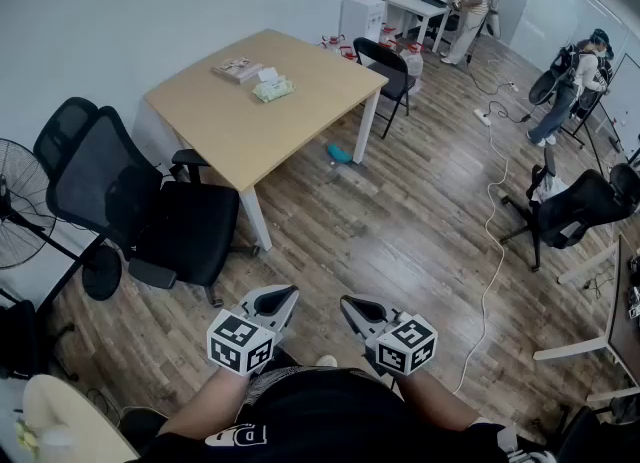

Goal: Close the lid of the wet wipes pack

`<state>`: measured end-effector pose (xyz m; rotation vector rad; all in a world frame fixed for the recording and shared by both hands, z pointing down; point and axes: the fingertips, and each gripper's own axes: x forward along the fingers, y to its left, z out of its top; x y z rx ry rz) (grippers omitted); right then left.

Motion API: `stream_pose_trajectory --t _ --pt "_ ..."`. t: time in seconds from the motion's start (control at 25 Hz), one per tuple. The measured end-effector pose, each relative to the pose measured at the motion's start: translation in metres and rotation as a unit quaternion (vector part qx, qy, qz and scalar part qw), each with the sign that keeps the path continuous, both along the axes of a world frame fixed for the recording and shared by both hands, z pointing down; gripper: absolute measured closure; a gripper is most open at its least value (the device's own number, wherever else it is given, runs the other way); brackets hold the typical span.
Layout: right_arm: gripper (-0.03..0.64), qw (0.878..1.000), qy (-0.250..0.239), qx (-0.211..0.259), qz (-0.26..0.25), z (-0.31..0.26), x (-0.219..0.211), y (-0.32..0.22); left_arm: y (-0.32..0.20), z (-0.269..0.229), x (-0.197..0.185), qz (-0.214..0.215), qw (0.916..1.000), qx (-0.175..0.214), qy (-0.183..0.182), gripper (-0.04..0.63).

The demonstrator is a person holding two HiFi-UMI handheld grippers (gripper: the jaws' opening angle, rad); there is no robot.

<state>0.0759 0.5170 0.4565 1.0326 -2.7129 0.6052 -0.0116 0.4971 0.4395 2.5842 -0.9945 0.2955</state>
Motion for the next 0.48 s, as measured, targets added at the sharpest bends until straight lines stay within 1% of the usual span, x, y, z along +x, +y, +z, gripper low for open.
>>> stream_pose_trajectory --t 0.48 --pt "0.615 1.0 0.004 0.004 -0.01 0.0009 -0.0038 -0.0021 -0.0032 0.0002 -0.0019 -0.002 1.0 0.002 -0.002 0.578"
